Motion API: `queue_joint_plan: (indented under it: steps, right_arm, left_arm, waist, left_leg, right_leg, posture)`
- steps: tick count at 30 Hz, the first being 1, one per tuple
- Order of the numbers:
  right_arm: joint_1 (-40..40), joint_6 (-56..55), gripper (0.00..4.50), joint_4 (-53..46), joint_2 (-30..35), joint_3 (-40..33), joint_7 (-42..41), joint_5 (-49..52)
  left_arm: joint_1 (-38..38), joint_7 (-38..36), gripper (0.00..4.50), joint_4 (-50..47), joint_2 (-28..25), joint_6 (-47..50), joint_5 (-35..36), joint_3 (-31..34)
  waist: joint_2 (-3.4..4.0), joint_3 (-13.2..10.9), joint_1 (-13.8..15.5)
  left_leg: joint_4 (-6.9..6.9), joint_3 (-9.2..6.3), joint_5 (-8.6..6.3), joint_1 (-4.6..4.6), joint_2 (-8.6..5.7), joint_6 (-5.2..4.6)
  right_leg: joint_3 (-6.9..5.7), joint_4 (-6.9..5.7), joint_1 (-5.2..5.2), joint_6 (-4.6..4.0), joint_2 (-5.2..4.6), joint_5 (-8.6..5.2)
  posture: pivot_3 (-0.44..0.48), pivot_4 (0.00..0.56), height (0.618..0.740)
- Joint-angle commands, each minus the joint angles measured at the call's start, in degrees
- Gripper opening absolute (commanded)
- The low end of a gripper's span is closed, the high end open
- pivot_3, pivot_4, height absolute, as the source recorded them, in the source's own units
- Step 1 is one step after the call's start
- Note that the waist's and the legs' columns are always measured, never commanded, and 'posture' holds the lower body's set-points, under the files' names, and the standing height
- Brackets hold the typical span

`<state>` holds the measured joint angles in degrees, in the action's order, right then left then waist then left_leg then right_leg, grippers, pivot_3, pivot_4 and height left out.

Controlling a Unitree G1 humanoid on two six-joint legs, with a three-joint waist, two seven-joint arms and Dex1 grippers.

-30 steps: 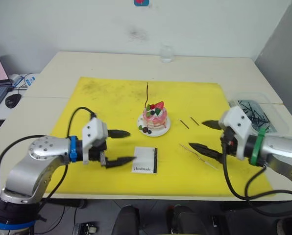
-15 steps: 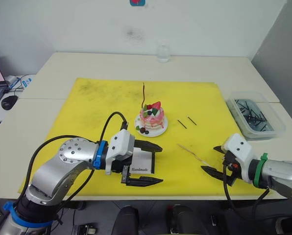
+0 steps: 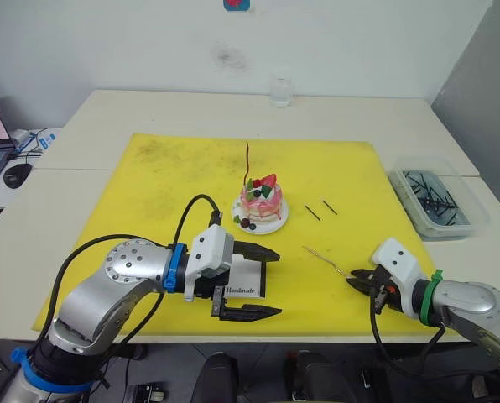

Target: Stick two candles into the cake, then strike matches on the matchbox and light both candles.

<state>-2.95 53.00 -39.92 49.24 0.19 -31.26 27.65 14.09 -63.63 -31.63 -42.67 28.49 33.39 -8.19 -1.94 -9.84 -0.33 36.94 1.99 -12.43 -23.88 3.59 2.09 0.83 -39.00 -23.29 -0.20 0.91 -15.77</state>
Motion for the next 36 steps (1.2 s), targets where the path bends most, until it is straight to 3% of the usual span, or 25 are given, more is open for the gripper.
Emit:
queue_joint_plan:
  steps: [1,9,15,21,28,36]
  right_arm:
    - [0.5,0.6,0.03,-2.0,0.5,-0.8,-0.5,0.1]
    - [4.0,7.3,0.03,-5.3,-0.4,-8.0,-1.2,8.0]
    - [3.3,11.6,0.03,-5.6,6.2,-18.7,-6.0,13.2]
    - [-8.6,4.1,0.03,-1.0,14.3,-26.1,-14.6,6.0]
    - [-22.3,-4.5,0.03,4.4,13.4,-31.8,-21.1,-1.2]
    - [-24.1,-5.1,0.03,6.4,12.5,-31.4,-22.6,-2.7]
  left_arm:
    - [0.4,0.4,4.50,-2.0,0.3,-0.5,0.3,-0.1]
    - [0.2,1.2,4.50,-2.6,1.0,0.3,1.6,-0.2]
    - [0.6,1.9,4.50,-3.0,2.2,1.4,2.5,-0.8]
    - [1.0,2.4,4.50,-3.9,3.5,3.1,4.5,-1.3]
    - [1.5,2.7,4.50,-4.6,4.0,4.7,6.4,-1.6]
    - [3.0,2.8,4.50,-5.2,5.3,6.7,8.8,-2.3]
  waist:
    - [0.00,0.0,0.0]
    - [0.00,0.0,0.0]
    - [0.00,0.0,0.1]
    - [-0.01,0.0,0.3]
    - [-0.01,0.0,0.2]
    - [0.00,0.0,0.1]
  left_leg:
    - [0.00,0.00,0.00,0.00,0.00,0.00]
    - [0.00,-0.01,0.00,-0.01,0.00,0.00]
    - [0.00,0.00,0.00,-0.01,-0.01,0.00]
    - [0.01,-0.01,0.00,-0.02,-0.06,0.00]
    - [0.03,-0.02,0.00,0.04,-0.07,0.00]
    - [0.04,-0.02,0.00,0.08,-0.08,0.00]
  right_leg:
    - [0.00,0.00,0.00,0.00,0.00,0.00]
    - [-0.01,0.00,0.00,0.00,0.00,0.00]
    - [0.00,0.01,0.02,0.00,0.00,0.00]
    - [-0.02,0.03,0.04,0.01,0.00,0.00]
    - [-0.03,0.00,0.07,0.01,0.00,0.00]
    - [-0.01,-0.03,0.09,0.02,0.02,0.00]
  posture:
    - [0.000,0.150,0.729]
    - [0.000,0.150,0.729]
    - [0.000,0.150,0.729]
    - [0.000,0.150,0.729]
    - [0.000,0.150,0.729]
    - [0.000,0.150,0.729]
